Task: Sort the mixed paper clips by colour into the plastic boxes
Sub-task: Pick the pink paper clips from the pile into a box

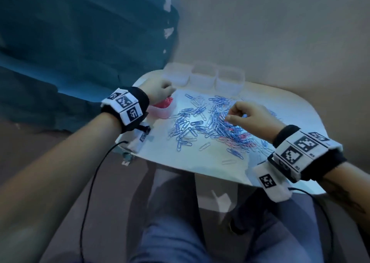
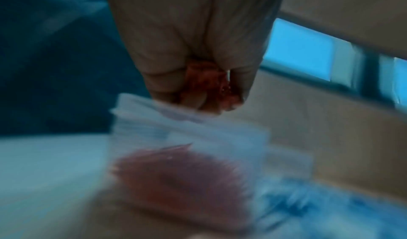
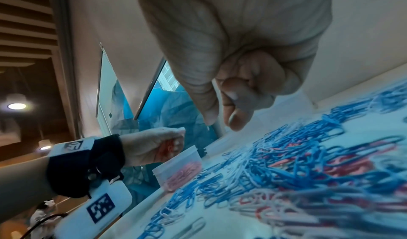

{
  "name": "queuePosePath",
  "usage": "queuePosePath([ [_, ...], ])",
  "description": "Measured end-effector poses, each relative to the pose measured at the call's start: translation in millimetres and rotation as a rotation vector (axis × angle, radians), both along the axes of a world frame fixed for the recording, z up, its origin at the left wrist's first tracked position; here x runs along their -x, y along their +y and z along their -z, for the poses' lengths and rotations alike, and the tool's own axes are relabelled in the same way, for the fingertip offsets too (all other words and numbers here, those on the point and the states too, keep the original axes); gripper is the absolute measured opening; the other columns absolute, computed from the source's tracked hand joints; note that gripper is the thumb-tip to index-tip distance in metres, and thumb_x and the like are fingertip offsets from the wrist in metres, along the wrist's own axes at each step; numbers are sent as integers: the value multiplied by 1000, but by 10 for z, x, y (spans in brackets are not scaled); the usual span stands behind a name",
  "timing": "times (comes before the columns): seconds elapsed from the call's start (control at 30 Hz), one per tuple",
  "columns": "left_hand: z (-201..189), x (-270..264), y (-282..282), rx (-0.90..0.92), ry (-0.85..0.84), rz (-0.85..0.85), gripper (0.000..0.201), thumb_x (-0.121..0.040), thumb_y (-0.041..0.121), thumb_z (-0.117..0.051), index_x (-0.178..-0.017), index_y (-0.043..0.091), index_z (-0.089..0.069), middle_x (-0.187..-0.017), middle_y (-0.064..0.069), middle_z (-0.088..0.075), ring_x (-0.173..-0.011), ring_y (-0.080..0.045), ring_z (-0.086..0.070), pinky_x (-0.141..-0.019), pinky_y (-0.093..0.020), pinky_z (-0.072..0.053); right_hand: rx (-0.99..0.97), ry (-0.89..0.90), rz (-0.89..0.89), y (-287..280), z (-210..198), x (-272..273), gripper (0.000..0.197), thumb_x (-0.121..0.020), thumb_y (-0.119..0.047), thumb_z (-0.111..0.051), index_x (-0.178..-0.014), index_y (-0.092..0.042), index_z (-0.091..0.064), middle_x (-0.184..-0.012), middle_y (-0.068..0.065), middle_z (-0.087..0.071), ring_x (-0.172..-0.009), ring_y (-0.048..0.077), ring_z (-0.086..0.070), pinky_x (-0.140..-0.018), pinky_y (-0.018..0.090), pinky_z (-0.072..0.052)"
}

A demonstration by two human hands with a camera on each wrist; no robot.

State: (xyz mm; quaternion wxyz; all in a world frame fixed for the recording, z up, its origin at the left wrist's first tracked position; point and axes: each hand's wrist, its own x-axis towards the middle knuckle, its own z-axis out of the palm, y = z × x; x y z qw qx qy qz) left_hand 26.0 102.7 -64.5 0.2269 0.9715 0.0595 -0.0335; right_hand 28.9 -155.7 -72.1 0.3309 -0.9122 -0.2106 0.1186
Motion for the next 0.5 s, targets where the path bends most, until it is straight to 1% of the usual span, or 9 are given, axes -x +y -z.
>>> queuePosePath([
  [0.07,56,16,-20,-98,-25,40,23,-95,19,-46,-74,11,-50,-79,-12,-50,-80,-26,-49,-66,-26,-28,57,-17,19,-81,-16,-74,11,-86,-22,-62,-86,-12,-61,-85,6,-59,-79,19,-49,-70,29,-39],
  [0.1,67,36,-27,-106,-59,41,22,-94,18,-48,-73,10,-52,-81,-13,-51,-83,-29,-52,-67,-27,-31,117,-40,10,-116,-17,-106,10,-86,-22,-62,-88,-12,-62,-89,7,-61,-80,19,-50,-70,29,-39],
  [0.13,64,50,-22,-93,-97,33,20,-93,17,-50,-76,8,-56,-84,-13,-53,-88,-30,-54,-69,-28,-34,225,-73,-29,-133,-16,-128,12,-86,-22,-62,-94,-13,-64,-97,8,-62,-83,20,-50,-74,29,-40],
  [0.2,42,85,-41,-76,-158,17,13,-88,14,-58,-88,4,-66,-93,-13,-59,-95,-28,-55,-78,-29,-40,487,-130,-172,-167,55,-95,27,-86,-24,-60,-113,-18,-60,-119,6,-53,-98,22,-52,-83,31,-42],
  [0.27,-46,101,-64,-109,-174,19,17,-81,11,-64,-96,6,-68,-102,-11,-64,-100,-26,-57,-86,-30,-42,616,-154,-262,-202,103,-31,36,-87,-27,-56,-123,-24,-53,-130,1,-43,-112,23,-49,-89,35,-45],
  [0.33,-147,122,-116,-177,-145,-8,25,-79,16,-67,-104,11,-66,-111,-9,-62,-107,-26,-55,-90,-33,-42,622,-126,-262,-241,74,-10,37,-88,-31,-55,-123,-24,-50,-129,1,-43,-113,23,-49,-89,36,-46],
  [0.4,-249,154,-261,-310,-122,-42,31,-84,25,-64,-113,14,-62,-118,-9,-57,-113,-29,-50,-93,-39,-40,630,-73,-253,-278,42,-43,40,-84,-32,-61,-122,-25,-50,-127,0,-46,-113,21,-50,-86,33,-43],
  [0.47,-305,211,-557,-443,-164,-13,33,-92,32,-52,-118,13,-57,-121,-9,-55,-115,-29,-48,-92,-40,-39,612,-42,-237,-323,27,-85,46,-79,-33,-68,-121,-27,-53,-125,0,-49,-114,21,-49,-85,32,-41],
  [0.5,-283,240,-742,-455,-166,47,34,-95,34,-45,-120,12,-56,-123,-8,-54,-114,-28,-48,-90,-39,-40,577,-43,-223,-341,26,-102,46,-77,-34,-70,-120,-26,-56,-123,1,-51,-114,22,-49,-87,33,-42],
])
